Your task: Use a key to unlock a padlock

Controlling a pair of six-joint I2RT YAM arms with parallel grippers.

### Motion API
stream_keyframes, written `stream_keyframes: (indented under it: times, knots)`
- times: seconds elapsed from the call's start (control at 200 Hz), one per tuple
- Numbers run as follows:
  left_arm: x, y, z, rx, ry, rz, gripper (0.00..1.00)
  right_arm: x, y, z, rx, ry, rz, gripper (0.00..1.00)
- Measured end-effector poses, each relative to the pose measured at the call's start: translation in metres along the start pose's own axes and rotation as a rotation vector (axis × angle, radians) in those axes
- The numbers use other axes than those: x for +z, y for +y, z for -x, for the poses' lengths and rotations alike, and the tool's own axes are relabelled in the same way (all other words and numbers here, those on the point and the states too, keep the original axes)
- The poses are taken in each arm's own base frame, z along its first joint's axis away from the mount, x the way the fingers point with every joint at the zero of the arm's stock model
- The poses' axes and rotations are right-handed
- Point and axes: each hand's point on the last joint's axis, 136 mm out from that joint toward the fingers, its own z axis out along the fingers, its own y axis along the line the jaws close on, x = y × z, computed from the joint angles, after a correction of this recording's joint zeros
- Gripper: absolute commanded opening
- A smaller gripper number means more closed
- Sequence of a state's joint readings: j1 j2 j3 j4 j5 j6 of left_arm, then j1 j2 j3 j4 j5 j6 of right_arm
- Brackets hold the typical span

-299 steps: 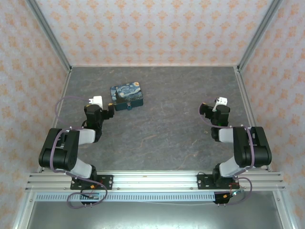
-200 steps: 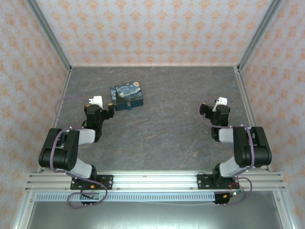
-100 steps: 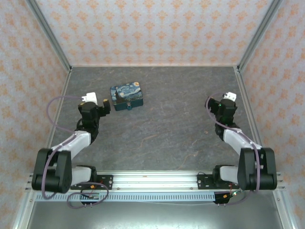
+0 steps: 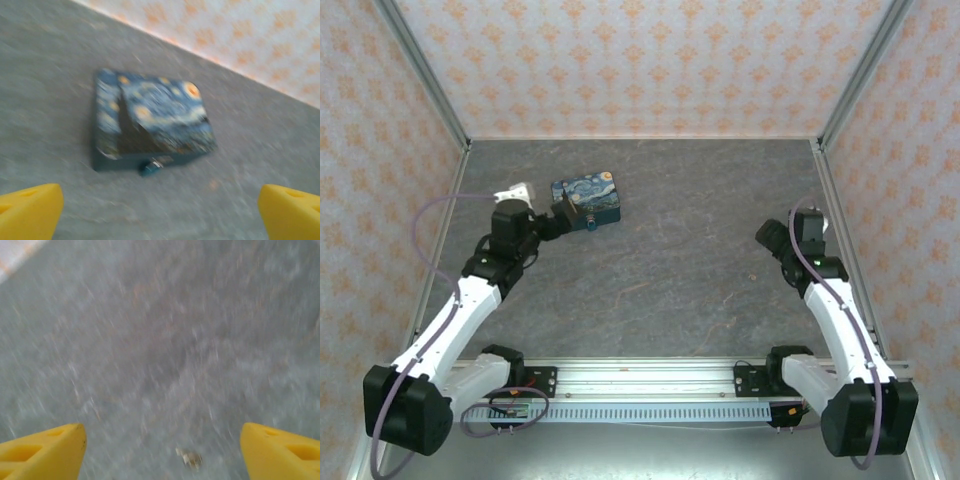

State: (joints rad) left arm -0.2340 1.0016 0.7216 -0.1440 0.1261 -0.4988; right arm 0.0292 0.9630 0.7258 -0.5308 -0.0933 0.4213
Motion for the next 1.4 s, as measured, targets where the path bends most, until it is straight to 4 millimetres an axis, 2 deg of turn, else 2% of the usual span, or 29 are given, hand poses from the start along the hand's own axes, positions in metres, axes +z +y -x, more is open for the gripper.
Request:
stream_keyframes:
  times: [0.075,0.17,0.295,0.415,0.601,0.776,1.186,1.401]
  knots:
    - [0.003,-0.013,-0.022,-0.02,0.06,-0.044,1.0,0.005,-0.004,-0.031,-0.026,0.123,-0.042,0.72]
    - [0.008,-0.024,-0.043,-0.037,0.115,-0.07,1.0,0.012,-0.009,-0.06,-0.047,0.241,-0.088,0.66]
    - [0.018,-0.036,-0.058,-0.044,0.153,-0.091,1.0,0.024,-0.016,-0.079,-0.048,0.334,-0.135,0.61]
    - [0.026,-0.039,-0.066,-0.042,0.178,-0.089,1.0,0.038,-0.021,-0.092,-0.059,0.414,-0.184,0.52]
    - [0.032,-0.046,-0.07,-0.036,0.191,-0.096,1.0,0.057,-0.018,-0.095,-0.06,0.468,-0.227,0.42]
    - [0.032,-0.051,-0.066,-0.034,0.183,-0.108,1.0,0.068,-0.019,-0.097,-0.046,0.47,-0.246,0.39]
    - [0.032,-0.055,-0.062,-0.034,0.175,-0.115,1.0,0.083,-0.025,-0.1,-0.043,0.472,-0.292,0.31]
    - [0.032,-0.056,-0.06,-0.034,0.175,-0.115,1.0,0.085,-0.027,-0.1,-0.033,0.471,-0.303,0.24]
